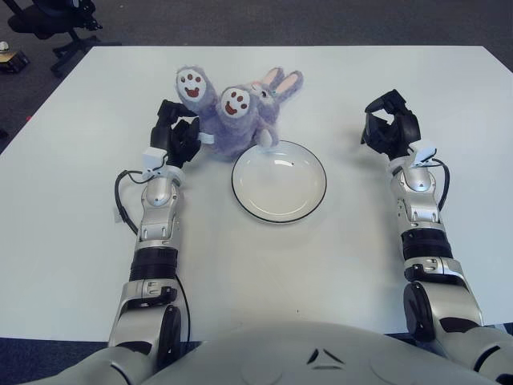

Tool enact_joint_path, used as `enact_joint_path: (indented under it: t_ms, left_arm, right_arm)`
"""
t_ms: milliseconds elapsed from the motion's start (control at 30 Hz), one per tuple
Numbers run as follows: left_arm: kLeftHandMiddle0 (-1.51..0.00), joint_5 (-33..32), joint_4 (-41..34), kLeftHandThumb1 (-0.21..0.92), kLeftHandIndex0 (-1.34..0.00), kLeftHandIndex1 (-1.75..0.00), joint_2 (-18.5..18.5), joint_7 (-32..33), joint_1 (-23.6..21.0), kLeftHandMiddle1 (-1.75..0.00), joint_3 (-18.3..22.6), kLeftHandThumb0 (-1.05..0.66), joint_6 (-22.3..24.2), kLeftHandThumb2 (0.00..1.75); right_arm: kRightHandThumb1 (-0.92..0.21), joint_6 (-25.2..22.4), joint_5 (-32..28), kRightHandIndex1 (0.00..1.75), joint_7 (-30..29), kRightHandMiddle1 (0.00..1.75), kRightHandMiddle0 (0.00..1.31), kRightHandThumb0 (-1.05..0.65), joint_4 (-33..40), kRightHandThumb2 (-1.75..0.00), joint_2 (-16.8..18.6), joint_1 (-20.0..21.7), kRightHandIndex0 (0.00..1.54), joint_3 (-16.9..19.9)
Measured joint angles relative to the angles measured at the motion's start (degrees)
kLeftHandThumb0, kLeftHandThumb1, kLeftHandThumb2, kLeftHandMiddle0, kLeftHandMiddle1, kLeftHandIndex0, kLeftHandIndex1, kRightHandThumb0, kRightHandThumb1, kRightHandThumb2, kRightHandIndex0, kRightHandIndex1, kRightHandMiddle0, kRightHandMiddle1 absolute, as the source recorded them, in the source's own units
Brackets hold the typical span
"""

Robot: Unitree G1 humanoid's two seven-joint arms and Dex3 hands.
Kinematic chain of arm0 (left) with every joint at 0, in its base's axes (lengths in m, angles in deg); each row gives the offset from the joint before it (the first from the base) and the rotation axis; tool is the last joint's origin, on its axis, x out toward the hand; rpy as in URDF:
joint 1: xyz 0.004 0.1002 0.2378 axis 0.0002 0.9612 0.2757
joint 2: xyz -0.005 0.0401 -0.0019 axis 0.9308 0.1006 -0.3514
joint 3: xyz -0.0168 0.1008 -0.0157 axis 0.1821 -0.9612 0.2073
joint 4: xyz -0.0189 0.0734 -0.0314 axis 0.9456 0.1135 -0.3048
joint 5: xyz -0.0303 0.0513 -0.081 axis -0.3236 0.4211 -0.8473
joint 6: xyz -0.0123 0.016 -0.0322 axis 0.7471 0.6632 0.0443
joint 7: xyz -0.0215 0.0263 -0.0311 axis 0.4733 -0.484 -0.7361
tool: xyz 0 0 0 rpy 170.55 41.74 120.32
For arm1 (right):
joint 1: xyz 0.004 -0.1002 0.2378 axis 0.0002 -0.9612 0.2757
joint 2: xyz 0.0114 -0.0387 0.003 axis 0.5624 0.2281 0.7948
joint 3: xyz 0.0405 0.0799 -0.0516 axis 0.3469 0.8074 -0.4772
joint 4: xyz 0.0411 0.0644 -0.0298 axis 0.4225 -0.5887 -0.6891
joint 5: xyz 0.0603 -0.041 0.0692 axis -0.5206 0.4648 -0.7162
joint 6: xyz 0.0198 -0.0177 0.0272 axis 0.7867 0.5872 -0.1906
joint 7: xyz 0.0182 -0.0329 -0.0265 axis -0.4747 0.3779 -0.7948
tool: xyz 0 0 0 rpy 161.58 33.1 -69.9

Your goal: Put the doll into the plate.

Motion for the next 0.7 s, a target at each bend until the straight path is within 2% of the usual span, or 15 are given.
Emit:
enact_joint_path:
  t_ms: [233, 333, 400, 533, 567, 633, 667, 700]
  left_arm:
    - [-0.61, 0.04, 0.01, 0.92, -0.30, -1.64, -0.05, 0.02, 0.00, -1.60, -0.14, -0.35, -0.05, 0.42]
    - [-0.61, 0.09, 0.01, 0.92, -0.30, -1.64, -0.07, 0.05, -0.01, -1.60, -0.23, -0.35, -0.06, 0.42]
    - [-0.61, 0.11, 0.01, 0.92, -0.31, -1.64, -0.09, 0.11, -0.02, -1.60, -0.35, -0.35, -0.06, 0.42]
    - [-0.61, 0.12, 0.03, 0.92, -0.31, -1.64, -0.12, 0.18, -0.02, -1.60, -0.48, -0.35, -0.07, 0.42]
    - [-0.61, 0.12, 0.03, 0.92, -0.31, -1.64, -0.12, 0.19, -0.02, -1.60, -0.49, -0.35, -0.08, 0.42]
    - [-0.61, 0.12, 0.04, 0.92, -0.31, -1.64, -0.12, 0.20, -0.04, -1.59, -0.56, -0.35, -0.15, 0.42]
    - [-0.61, 0.13, 0.04, 0.92, -0.31, -1.64, -0.12, 0.20, -0.03, -1.59, -0.60, -0.35, -0.20, 0.42]
    - [-0.61, 0.13, 0.04, 0.92, -0.31, -1.64, -0.12, 0.20, -0.04, -1.59, -0.62, -0.35, -0.22, 0.42]
  right_arm:
    - [-0.71, -0.06, 1.70, 1.75, -0.22, 1.75, 0.33, -0.38, 0.00, -0.80, -0.69, 0.00, 0.91, -0.42]
    - [-0.79, 0.03, 2.73, 1.75, -0.40, 1.62, 0.40, -0.37, -0.01, -0.58, -1.14, -0.01, 0.86, -0.61]
    - [-0.87, 0.49, 3.67, 1.75, -0.45, 1.52, 0.45, -0.37, -0.03, -0.38, -1.55, -0.09, 0.80, -0.87]
    - [-0.91, 3.75, 5.96, 1.75, -0.86, 1.45, 0.49, -0.36, -0.39, -0.27, -2.65, -0.43, 0.74, -1.80]
    - [-0.91, 4.63, 6.33, 1.61, -0.95, 1.41, 0.49, -0.23, -0.58, -0.25, -2.88, -0.44, 0.65, -1.96]
    - [-0.92, 7.28, 8.60, 1.48, -1.81, 1.38, 0.48, -0.12, -1.51, -0.23, -3.73, -0.46, 0.57, -2.65]
    - [-0.92, 8.83, 10.35, 1.41, -2.38, 1.15, 0.34, 0.11, -2.00, -0.20, -4.45, -0.50, 0.58, -3.29]
    - [-0.92, 9.73, 11.55, 1.39, -2.96, 1.09, 0.32, 0.16, -2.32, -0.19, -4.96, -0.53, 0.58, -3.73]
